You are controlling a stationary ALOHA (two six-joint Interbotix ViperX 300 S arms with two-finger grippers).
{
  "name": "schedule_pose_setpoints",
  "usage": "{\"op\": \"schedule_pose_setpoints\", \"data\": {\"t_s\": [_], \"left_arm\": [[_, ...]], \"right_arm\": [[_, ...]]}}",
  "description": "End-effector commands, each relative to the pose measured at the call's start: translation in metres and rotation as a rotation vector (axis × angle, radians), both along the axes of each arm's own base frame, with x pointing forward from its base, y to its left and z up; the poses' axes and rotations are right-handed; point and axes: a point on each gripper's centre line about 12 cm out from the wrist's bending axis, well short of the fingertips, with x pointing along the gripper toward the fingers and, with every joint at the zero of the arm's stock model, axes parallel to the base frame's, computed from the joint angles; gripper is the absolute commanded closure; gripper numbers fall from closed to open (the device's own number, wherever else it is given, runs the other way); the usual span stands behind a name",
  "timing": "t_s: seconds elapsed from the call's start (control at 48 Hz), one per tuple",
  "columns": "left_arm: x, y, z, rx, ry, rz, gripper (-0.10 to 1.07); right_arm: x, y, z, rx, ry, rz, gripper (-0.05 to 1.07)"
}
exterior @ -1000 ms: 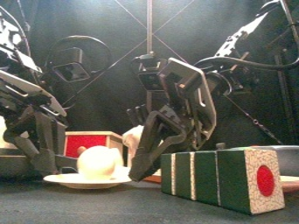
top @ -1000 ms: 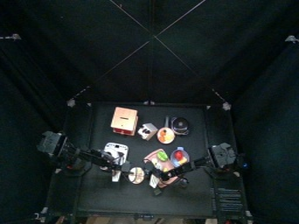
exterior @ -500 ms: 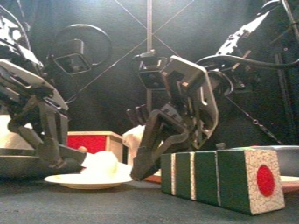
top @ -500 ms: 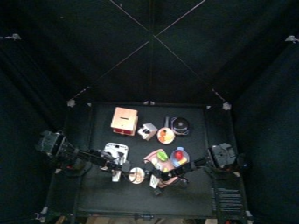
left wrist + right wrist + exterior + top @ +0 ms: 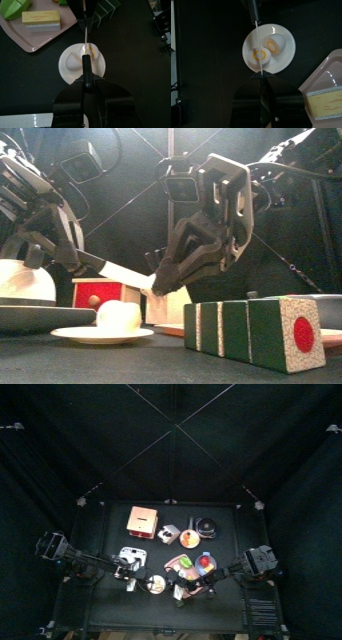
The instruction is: Cut egg
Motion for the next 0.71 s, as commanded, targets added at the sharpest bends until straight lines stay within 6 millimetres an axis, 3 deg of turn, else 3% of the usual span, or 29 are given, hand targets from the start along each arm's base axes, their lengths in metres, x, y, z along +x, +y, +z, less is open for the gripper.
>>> {"op": "schedule_pose_setpoints", "data": {"t_s": [0.0,0.167,0.396,0.688], "left_arm": [[0.005,0.002,0.015,-0.019,-0.055,0.013,0.50],[0.005,0.002,0.017,-0.020,-0.063,0.013,0.50],[0.008,0.007,0.019,-0.028,-0.075,0.034,0.50],[0.008,0.018,0.030,-0.048,-0.100,0.083,0.50]], "right_arm": [[0.004,-0.022,0.039,-0.012,-0.103,-0.050,0.53],[-0.001,-0.036,0.055,-0.022,-0.138,-0.063,0.45],[-0.009,-0.049,0.082,-0.030,-0.189,-0.044,0.44],[-0.020,-0.052,0.082,-0.120,-0.192,0.020,0.44]]}}
